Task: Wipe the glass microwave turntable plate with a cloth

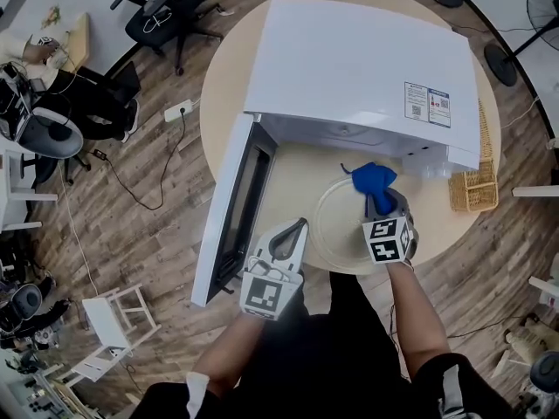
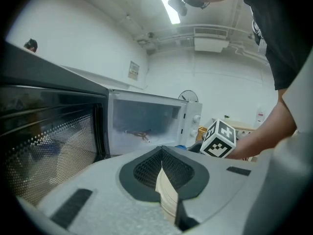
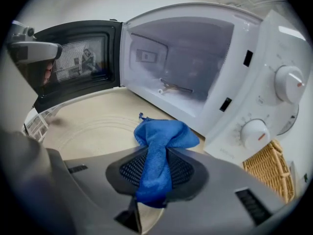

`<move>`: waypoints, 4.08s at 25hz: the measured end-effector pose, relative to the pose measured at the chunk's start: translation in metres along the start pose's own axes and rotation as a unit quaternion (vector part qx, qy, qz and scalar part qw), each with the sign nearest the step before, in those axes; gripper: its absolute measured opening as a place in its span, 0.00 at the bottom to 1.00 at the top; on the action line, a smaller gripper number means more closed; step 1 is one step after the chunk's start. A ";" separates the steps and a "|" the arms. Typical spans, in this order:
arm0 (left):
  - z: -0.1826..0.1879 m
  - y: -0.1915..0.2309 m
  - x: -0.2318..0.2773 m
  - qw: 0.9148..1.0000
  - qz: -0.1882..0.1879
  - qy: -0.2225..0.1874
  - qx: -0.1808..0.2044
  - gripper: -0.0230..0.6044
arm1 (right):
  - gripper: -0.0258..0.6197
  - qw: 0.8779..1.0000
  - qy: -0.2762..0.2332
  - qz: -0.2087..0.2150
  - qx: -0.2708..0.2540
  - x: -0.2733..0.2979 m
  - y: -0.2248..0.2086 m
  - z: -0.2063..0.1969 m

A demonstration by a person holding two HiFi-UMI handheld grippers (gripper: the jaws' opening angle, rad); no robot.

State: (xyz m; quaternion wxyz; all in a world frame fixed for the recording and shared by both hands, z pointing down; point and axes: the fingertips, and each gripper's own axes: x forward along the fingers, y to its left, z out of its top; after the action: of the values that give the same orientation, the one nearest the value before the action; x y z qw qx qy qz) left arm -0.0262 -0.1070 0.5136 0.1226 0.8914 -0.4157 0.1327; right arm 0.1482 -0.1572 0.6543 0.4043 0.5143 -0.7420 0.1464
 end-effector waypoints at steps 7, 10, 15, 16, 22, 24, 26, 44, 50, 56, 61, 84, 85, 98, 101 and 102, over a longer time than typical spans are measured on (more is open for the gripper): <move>0.002 -0.002 0.002 1.000 -0.006 -0.002 0.008 0.05 | 0.18 0.999 0.010 -0.032 0.008 -0.005 -0.019 -0.012; 0.000 -0.002 0.003 1.000 -0.009 0.001 0.009 0.05 | 0.18 0.999 0.011 -0.037 0.005 -0.005 -0.023 -0.014; 0.001 -0.003 0.001 1.000 -0.011 -0.001 0.009 0.05 | 0.18 0.999 -0.008 -0.036 0.018 -0.012 -0.020 -0.008; 0.000 -0.003 0.001 1.000 -0.012 -0.001 0.014 0.05 | 0.18 0.999 -0.016 -0.033 0.022 -0.015 -0.017 -0.004; -0.008 0.001 0.000 1.000 -0.007 0.002 0.018 0.05 | 0.18 0.998 -0.062 0.007 0.029 -0.033 0.013 0.022; -0.009 0.003 -0.004 1.000 -0.007 0.002 0.017 0.05 | 0.18 0.997 -0.070 0.022 0.024 -0.037 0.029 0.031; -0.009 0.006 -0.009 1.000 -0.005 0.002 0.015 0.05 | 0.18 0.996 -0.070 0.040 0.023 -0.039 0.048 0.035; -0.003 0.013 -0.022 1.000 -0.005 -0.013 0.003 0.05 | 0.18 0.988 -0.019 0.149 -0.032 -0.027 0.161 0.021; -0.005 0.012 -0.022 1.000 -0.006 -0.009 0.003 0.05 | 0.18 0.990 -0.012 0.134 -0.037 -0.026 0.153 0.018; -0.005 0.014 -0.021 1.000 -0.003 -0.008 0.005 0.05 | 0.18 0.994 -0.010 0.103 -0.022 -0.025 0.129 0.009; -0.009 0.008 -0.016 1.000 -0.008 -0.003 0.002 0.05 | 0.18 0.998 0.000 0.069 -0.009 -0.027 0.098 -0.003; -0.008 -0.021 -0.001 0.999 -0.031 -0.005 0.008 0.05 | 0.18 0.999 0.026 -0.032 0.022 -0.034 -0.002 -0.045; -0.009 -0.021 -0.001 0.999 -0.032 -0.004 0.009 0.05 | 0.18 0.999 0.026 -0.035 0.022 -0.035 -0.003 -0.046; -0.015 -0.022 -0.012 0.999 -0.032 0.006 0.022 0.05 | 0.18 0.998 0.010 -0.042 0.048 -0.051 -0.004 -0.042; -0.016 -0.020 -0.014 0.999 -0.030 0.009 0.023 0.05 | 0.18 0.998 -0.015 -0.022 0.052 -0.060 0.011 -0.027; -0.016 -0.019 -0.015 0.999 -0.029 0.009 0.024 0.05 | 0.18 0.998 -0.024 -0.014 0.054 -0.064 0.016 -0.022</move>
State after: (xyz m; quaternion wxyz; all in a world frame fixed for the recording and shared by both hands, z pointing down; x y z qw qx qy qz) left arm -0.0229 -0.0786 0.5212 0.1085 0.9047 -0.3849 0.1469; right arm 0.1526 -0.0955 0.6235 0.3601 0.5493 -0.7350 0.1683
